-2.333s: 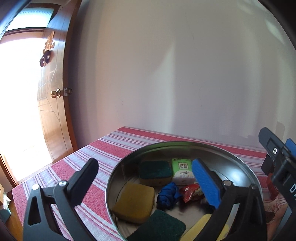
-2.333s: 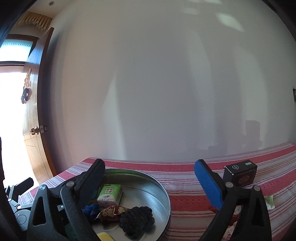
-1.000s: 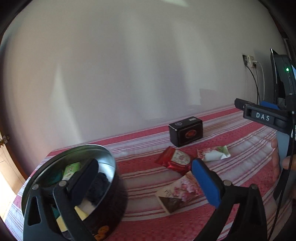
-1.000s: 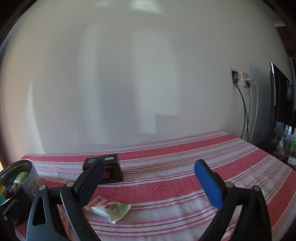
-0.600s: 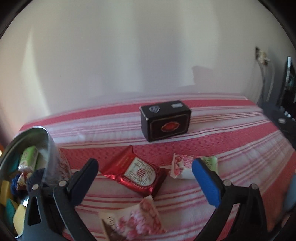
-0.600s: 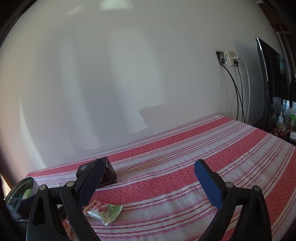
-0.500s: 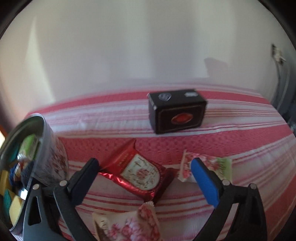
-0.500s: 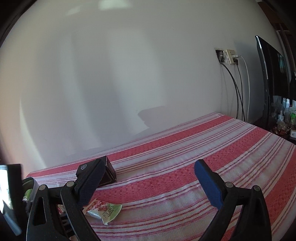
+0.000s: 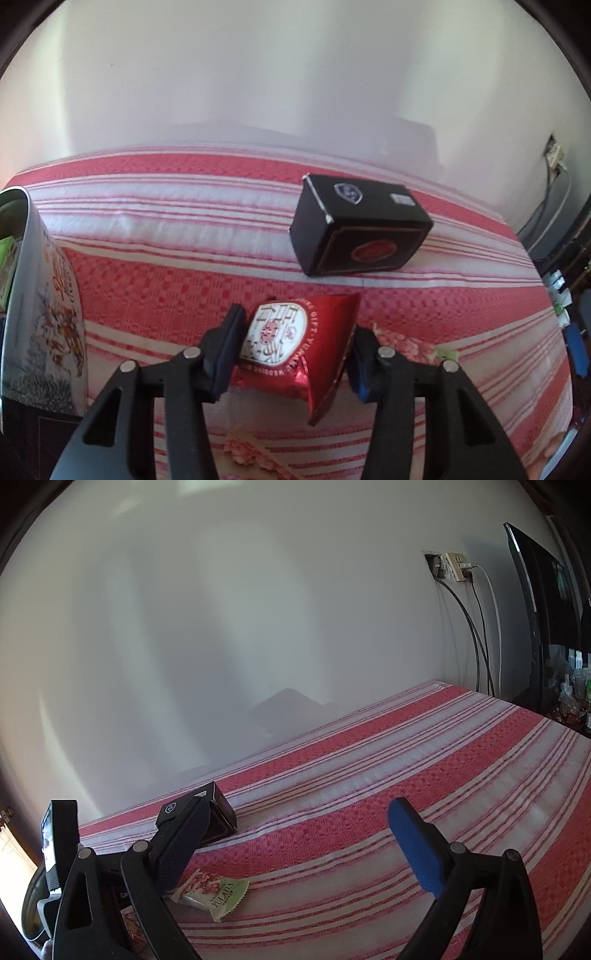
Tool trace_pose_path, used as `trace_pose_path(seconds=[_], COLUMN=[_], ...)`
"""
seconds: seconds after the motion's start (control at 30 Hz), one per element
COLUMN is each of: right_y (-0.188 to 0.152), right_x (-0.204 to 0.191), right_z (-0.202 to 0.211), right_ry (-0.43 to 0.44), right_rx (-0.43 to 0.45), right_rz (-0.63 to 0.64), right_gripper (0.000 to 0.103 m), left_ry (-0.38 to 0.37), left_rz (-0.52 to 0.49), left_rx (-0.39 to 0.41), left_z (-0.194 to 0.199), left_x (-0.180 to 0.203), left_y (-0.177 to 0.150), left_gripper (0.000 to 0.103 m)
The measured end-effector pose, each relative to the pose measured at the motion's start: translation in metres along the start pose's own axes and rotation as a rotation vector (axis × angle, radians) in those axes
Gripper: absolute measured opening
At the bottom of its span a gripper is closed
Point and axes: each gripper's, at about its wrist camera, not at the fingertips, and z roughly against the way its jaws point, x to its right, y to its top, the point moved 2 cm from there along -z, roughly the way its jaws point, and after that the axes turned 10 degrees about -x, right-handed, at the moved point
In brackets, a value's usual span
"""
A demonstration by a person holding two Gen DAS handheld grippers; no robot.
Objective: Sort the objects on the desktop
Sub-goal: 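Lift the red packet with the left tool while the right tool grasps the black box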
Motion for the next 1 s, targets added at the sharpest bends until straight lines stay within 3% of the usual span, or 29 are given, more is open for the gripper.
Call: trace_pose_path(seconds=[0.23, 0.37, 0.43, 0.57, 0.67, 0.8, 1.0], right_y=[-0.003, -0.001, 0.002, 0.007, 0.001, -0.001, 0.002], right_x=[-0.002, -0.013, -0.033, -0.087, -0.121, -0.142, -0.147], right_z=[-0.008, -0.024, -0.033, -0.056, -0.08, -0.109, -0.149], right_ry=[0.059, 0.211, 0.255, 0.228, 0.225, 0.166, 0.126], right_rx=[-0.049, -0.125, -0.169, -0.253, -0.345, -0.39, -0.448], right_rz=[0.0, 0.0, 0.07, 0.314, 0.406, 0.434, 0.37], right_gripper=[0.099, 0.099, 0.099, 0.103, 0.103, 0.103, 0.103], left_ry=[-0.066, 0.03, 0.083, 0.088, 0.088, 0.088, 0.112], left_rz=[-0.025, -0.041, -0.04, -0.005, 0.013, 0.031, 0.035], left_rx=[0.142, 0.275, 0.32, 0.356, 0.369, 0.352, 0.317], left_z=[0.062, 0.096, 0.108, 0.117, 0.121, 0.118, 0.108], left_x=[0.0, -0.007, -0.012, -0.024, -0.03, -0.038, -0.041], left_y=[-0.009, -0.013, -0.012, -0.009, -0.009, -0.004, 0.0], left_gripper=[0.049, 0.05, 0.05, 0.05, 0.045, 0.043, 0.043])
